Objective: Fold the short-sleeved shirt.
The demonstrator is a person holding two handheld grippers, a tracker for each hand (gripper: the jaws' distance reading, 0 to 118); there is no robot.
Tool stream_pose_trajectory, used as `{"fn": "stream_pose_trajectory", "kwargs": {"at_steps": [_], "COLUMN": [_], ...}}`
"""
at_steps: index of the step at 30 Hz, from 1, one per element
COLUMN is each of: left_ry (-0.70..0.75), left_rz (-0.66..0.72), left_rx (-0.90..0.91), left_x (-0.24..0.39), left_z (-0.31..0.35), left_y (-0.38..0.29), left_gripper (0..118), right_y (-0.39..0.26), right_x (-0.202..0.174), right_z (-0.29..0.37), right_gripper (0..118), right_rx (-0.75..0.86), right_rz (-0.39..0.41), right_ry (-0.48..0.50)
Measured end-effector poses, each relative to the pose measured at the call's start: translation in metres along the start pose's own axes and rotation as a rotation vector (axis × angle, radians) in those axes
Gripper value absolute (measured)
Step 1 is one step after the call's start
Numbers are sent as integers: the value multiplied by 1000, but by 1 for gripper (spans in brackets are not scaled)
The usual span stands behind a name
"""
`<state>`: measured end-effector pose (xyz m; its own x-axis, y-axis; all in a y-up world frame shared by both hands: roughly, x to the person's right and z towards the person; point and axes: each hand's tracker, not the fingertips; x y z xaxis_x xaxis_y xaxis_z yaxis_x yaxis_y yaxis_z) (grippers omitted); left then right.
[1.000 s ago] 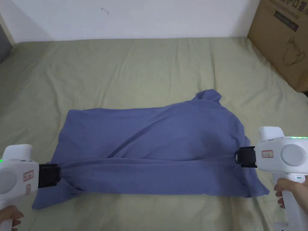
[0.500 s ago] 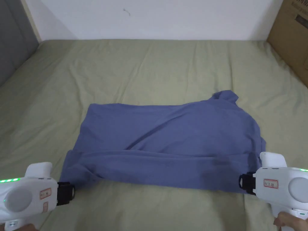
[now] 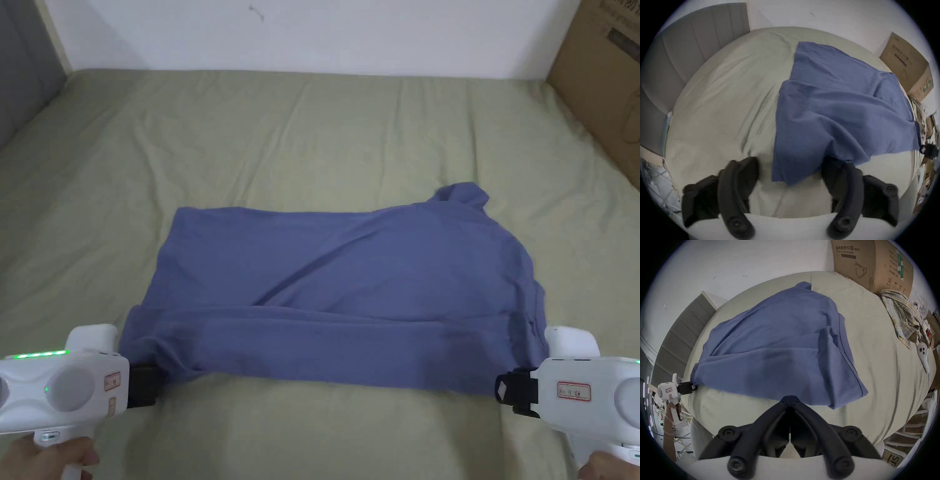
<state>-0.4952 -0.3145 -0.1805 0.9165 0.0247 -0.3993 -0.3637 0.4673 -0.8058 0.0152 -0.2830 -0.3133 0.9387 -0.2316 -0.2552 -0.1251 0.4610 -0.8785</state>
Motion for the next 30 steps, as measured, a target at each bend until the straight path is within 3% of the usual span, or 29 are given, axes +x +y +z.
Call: {"fn": "stream_pose_trajectory", "kwargs": {"at_steps": [1,2,5,8,9,11,12,15,17,18,19,20,21,22,23,24,25,26,30], "left_ry": [1,5,-61,-50,-53,-58,-58,-60,-62,-62,-64,-65,-66,-67,-68,-66,-64,-65,-70], "left_rz": [-21,-35,-19,-39,-39,-34,-38,-40,-39,-40,-38,-37,-36,-37,-39,-40,-40,-38,-45], "left_rx": [5,8,13,22,21,30,34,36,33,31,27,24,22,23,24,23,25,27,40], "left_x": [0,0,-8,-8,-8,-7,-7,-7,-7,-7,-8,-9,-9,-9,-10,-10,-11,-12,-17], "left_z": [6,12,21,25,28,31,32,33,33,33,32,32,33,34,33,34,36,38,48], "left_y": [1,2,6,5,6,7,8,9,9,9,8,7,7,7,7,8,9,10,13], "left_gripper": [44,7,4,4,4,4,4,4,4,4,4,4,4,4,4,4,4,4,4], "right_y": [-2,-2,-5,-3,-3,0,3,6,5,1,-3,-4,0,4,10,14,20,23,35], "right_x": [0,0,5,14,19,28,33,52,59,59,56,48,40,36,34,29,23,22,29], "right_z": [1,1,4,11,15,18,18,1,-20,-30,-37,-36,-33,-28,-24,-21,-17,-14,7], "right_gripper": [1,1,1,10,22,66,70,70,67,62,53,40,29,7,7,7,7,7,7], "right_rx": [-3,-8,-4,43,65,77,89,83,-12,-36,-49,-32,-34,-37,-25,-23,-11,4,28], "right_rz": [2,6,2,-25,-36,-48,-63,-91,-147,-130,-85,-14,29,1,-13,-5,76,93,52], "right_ry": [2,0,-6,-14,-31,-48,-69,-100,-87,-68,-90,-177,-168,-145,-77,-114,-176,-182,-144]}}
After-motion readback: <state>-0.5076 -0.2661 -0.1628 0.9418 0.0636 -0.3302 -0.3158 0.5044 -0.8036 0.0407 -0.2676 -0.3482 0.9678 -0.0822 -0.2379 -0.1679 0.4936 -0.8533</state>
